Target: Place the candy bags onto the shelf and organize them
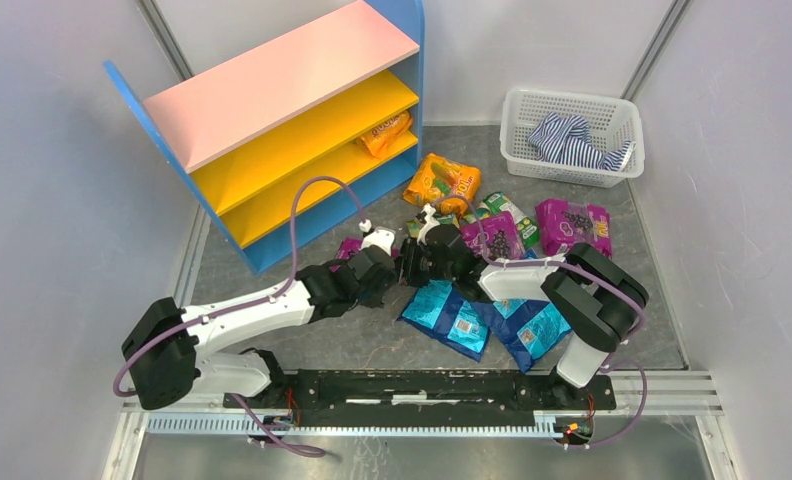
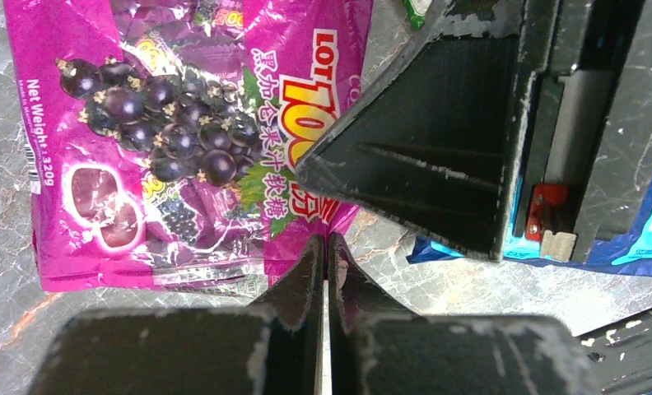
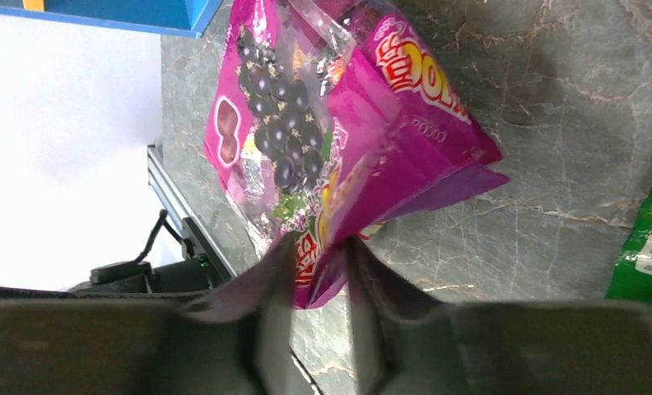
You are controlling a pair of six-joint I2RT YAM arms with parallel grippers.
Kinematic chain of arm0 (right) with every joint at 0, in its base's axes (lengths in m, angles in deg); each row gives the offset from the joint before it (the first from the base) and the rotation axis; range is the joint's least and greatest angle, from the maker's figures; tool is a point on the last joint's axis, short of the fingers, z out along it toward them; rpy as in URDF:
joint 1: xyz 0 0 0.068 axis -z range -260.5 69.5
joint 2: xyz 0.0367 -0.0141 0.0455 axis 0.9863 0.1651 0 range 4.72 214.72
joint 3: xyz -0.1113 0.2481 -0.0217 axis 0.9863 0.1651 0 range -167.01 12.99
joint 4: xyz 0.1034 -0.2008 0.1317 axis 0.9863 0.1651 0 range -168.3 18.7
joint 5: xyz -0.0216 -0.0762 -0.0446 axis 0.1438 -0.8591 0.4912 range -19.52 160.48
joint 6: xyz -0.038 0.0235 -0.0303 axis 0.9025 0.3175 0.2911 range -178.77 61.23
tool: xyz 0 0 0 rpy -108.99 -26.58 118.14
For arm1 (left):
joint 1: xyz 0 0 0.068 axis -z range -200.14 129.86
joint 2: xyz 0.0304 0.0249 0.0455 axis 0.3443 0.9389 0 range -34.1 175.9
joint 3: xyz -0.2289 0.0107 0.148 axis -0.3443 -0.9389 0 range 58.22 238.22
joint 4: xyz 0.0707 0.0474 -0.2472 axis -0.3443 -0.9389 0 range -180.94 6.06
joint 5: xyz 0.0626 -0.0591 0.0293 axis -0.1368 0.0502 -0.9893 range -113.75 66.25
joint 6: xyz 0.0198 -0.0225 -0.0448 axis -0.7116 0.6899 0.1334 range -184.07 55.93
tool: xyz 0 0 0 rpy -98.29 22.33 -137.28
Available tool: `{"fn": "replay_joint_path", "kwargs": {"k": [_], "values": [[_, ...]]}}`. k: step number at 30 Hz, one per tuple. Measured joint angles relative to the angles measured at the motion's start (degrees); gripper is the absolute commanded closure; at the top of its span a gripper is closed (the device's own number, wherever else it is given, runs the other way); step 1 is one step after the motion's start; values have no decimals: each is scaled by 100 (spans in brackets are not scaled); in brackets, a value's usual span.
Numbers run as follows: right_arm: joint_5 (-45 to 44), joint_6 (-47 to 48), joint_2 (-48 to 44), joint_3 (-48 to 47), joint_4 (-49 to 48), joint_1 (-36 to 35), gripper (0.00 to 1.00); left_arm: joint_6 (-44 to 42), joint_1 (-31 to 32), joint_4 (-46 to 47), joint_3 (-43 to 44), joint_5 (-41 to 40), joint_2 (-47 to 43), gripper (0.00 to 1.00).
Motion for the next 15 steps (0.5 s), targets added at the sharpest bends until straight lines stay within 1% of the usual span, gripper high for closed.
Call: {"fn": "replay_joint_path", "kwargs": {"k": [4,7,9,12,15], "values": [[-79,-144,-4,4,-44,-9,27,7,0,4,-24,-20,-59,98],[-162,-273,-11,81,-140,-42,16,7,0,7,-103,-13,-306,98],[-168,-367,-9,129,-144,-55,14,7,0,20,-170,7,-562,98],[-162,-546,94,131,-269,-118,13,4,0,48,-236,61,-835,98],[-136,-704,345,4,-411,-210,16,4,0,52,-291,116,-916,98]]}}
